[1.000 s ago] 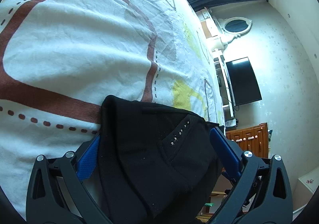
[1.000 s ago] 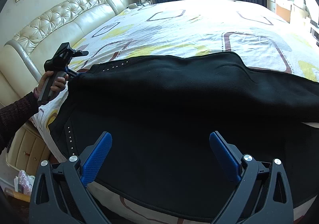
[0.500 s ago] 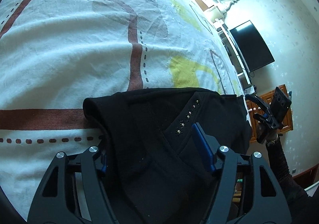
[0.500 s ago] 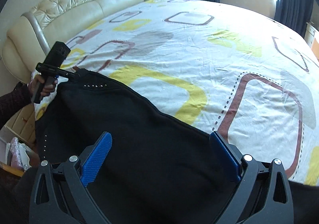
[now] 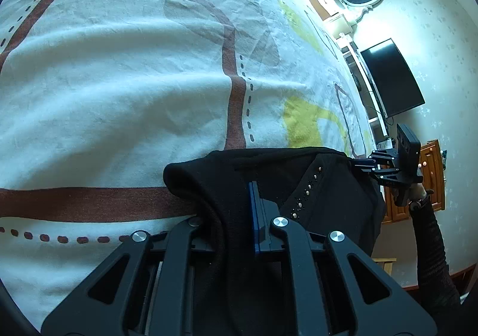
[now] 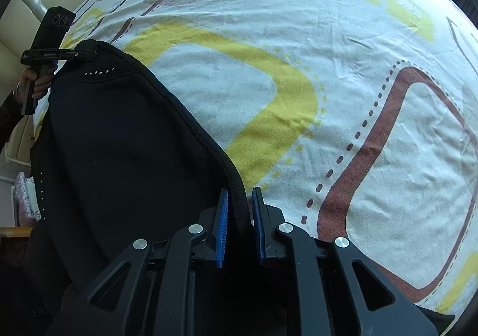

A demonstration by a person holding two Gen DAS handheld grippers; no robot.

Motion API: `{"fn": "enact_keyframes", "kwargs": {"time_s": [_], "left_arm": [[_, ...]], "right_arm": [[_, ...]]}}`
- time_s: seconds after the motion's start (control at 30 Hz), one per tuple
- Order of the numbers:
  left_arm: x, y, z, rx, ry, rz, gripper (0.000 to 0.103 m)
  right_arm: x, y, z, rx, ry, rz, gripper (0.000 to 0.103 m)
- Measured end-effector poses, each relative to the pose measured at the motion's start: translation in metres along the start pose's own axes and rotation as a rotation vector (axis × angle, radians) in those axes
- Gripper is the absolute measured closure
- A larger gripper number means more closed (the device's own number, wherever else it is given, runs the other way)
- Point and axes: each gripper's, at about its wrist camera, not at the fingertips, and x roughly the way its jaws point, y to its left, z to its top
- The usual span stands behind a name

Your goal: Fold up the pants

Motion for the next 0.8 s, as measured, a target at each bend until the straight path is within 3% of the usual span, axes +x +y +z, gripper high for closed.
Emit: {"fn": "enact_keyframes", "kwargs": {"time_s": [0.2, 0.4, 0.57, 0.73, 0.8], "left_arm": [[-0.014, -0.019, -0.006, 0.095, -0.083, 0.02, 0.094], [-0.059, -0.04, -0.023, 0.146, -0.212, -0.13, 0.094], [-0.085, -0.059, -0.068, 0.181, -0.247, -0.186, 0.094], [-0.101, -0.054, -0.129, 0.151, -0.258, -0.188, 0.094], [-0.104, -0.047, -0.153, 0.11, -0.265, -0.196, 0.085]], "right_arm": [[-0.037, 0.026, -0.021, -0.005, -0.163, -0.118, 0.087], [-0.081, 0.07, -0.061, -0.047, -0.327, -0.245, 0.087], [-0.091, 0.125, -0.111, -0.108, -0.409, -0.364, 0.087], [-0.072, 0.173, -0.162, -0.166, -0.42, -0.444, 0.087], [-0.062, 0.185, -0.18, -0.166, -0.416, -0.456, 0.087]]}}
